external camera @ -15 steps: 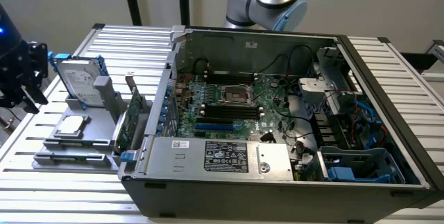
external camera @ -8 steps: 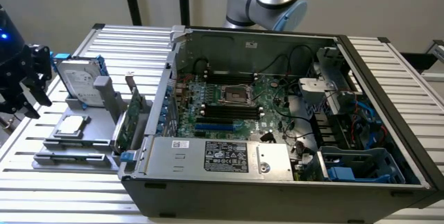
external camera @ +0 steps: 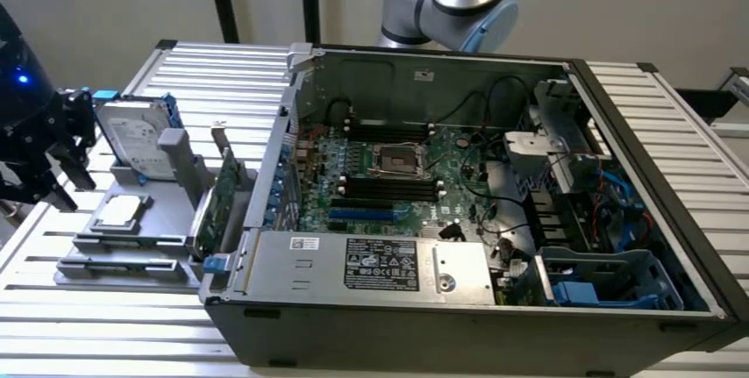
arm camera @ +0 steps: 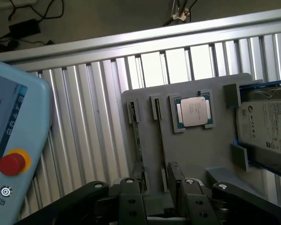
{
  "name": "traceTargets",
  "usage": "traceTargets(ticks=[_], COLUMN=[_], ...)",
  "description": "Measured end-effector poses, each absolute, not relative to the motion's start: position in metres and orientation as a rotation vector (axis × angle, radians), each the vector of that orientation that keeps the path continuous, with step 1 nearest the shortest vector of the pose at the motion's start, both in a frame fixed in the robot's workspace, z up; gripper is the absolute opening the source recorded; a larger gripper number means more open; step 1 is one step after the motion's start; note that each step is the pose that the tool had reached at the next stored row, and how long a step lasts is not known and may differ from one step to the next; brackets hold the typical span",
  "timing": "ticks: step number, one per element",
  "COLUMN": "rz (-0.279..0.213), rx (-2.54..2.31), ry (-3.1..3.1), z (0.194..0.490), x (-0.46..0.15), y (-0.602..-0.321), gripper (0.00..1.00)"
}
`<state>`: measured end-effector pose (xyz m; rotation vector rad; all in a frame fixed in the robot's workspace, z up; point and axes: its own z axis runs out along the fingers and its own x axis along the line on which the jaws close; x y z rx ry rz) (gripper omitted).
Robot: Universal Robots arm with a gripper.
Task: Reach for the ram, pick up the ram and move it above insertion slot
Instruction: 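Pick up the ram and move it above insertion slot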
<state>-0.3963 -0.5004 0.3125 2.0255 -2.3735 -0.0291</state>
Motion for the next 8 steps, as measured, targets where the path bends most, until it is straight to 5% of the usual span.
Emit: traceTargets(ticks=[8], rz=[-0.031], rx=[2.054], ry=[-2.346], z=[0.298], x=[-0.394], y=[-0.505], gripper=[0.36])
